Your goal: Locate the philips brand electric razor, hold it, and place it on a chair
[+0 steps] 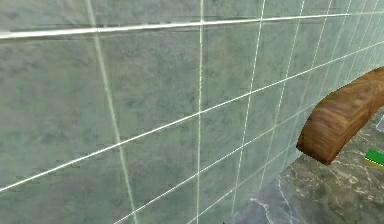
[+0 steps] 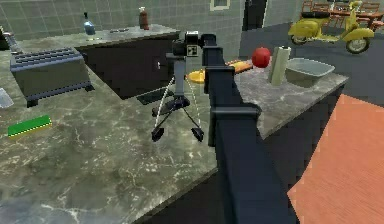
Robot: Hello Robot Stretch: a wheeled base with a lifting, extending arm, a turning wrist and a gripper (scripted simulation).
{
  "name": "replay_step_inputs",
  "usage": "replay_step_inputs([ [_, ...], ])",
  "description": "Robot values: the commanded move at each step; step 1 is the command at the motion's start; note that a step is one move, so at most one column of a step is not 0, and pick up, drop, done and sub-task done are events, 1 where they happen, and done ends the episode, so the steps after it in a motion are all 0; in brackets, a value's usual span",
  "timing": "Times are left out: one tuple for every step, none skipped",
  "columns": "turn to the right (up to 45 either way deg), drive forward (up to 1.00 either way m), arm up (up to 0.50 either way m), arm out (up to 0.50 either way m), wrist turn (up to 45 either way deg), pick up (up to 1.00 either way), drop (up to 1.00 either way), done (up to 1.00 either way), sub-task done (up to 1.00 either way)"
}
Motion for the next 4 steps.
replay_step_inputs([
  [0.0, 0.0, 0.0, 0.0, 45.0, 0.0, 0.0, 0.0, 0.0],
  [0.0, 0.0, 0.0, 0.0, 45.0, 0.0, 0.0, 0.0, 0.0],
  [0.0, 0.0, 0.0, 0.0, 45.0, 0.0, 0.0, 0.0, 0.0],
  [0.0, 0.0, 0.0, 0.0, 6.0, 0.0, 0.0, 0.0, 0.0],
])
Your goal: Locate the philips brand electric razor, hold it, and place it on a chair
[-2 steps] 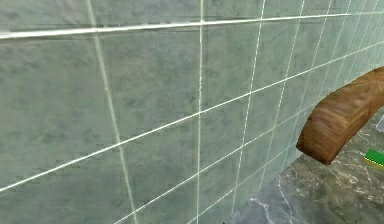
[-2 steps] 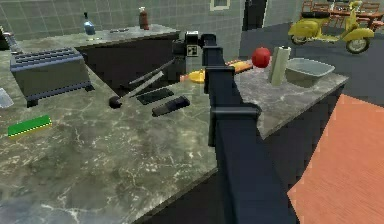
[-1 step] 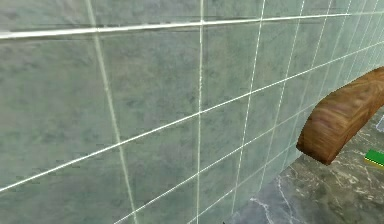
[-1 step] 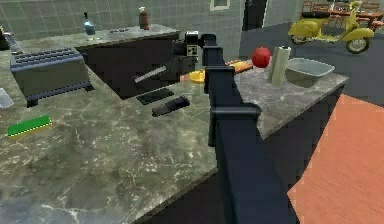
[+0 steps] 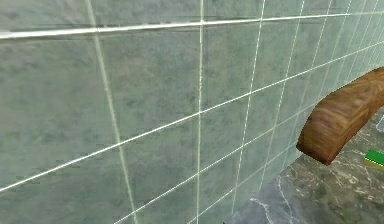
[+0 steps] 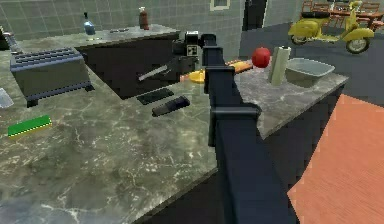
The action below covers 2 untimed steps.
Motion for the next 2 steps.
replay_step_inputs([
  [0.0, 0.0, -0.14, 0.0, 0.0, 0.0, 0.0, 0.0, 0.0],
  [0.0, 0.0, 0.0, 0.0, 0.0, 1.0, 0.0, 0.0, 0.0],
])
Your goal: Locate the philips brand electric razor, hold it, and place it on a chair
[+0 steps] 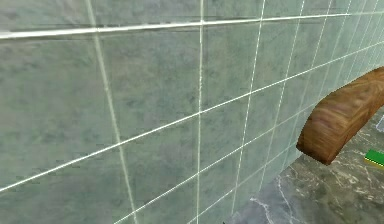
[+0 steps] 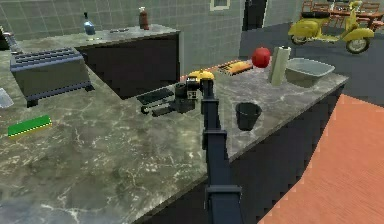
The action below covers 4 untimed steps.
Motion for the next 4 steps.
replay_step_inputs([
  [0.0, 0.0, 0.1, 0.0, 0.0, 0.0, 0.0, 0.0, 0.0],
  [0.0, 0.0, 0.04, 0.0, 0.0, 0.0, 0.0, 0.0, 0.0],
  [0.0, 0.0, 0.0, 0.0, -45.0, 0.0, 0.0, 0.0, 0.0],
  [0.0, 0.0, 0.0, 0.0, -45.0, 0.0, 0.0, 0.0, 0.0],
])
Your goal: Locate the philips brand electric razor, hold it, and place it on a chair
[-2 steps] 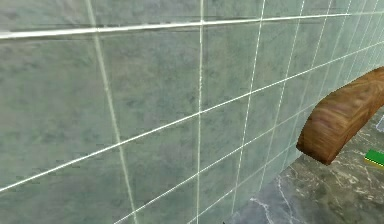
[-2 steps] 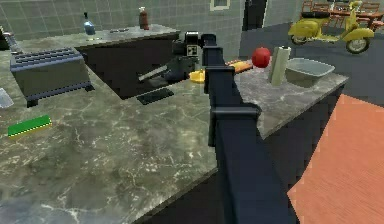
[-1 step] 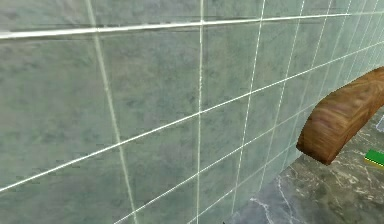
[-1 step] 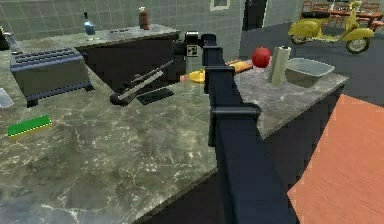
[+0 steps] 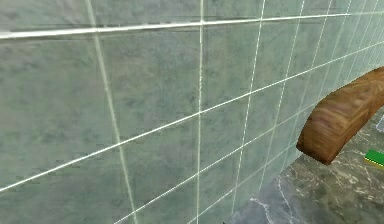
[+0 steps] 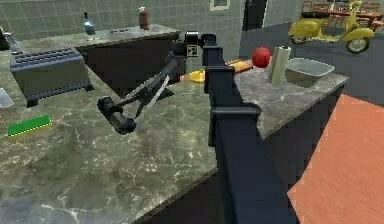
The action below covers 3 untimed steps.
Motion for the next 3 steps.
replay_step_inputs([
  [0.0, 0.0, 0.0, -0.48, 0.0, 0.0, 0.0, 0.0, 0.0],
  [45.0, 0.0, 0.0, 0.0, 0.0, 0.0, 0.0, 0.0, 0.0],
  [45.0, 0.0, 0.0, 0.0, 0.0, 0.0, 0.0, 0.0, 0.0],
])
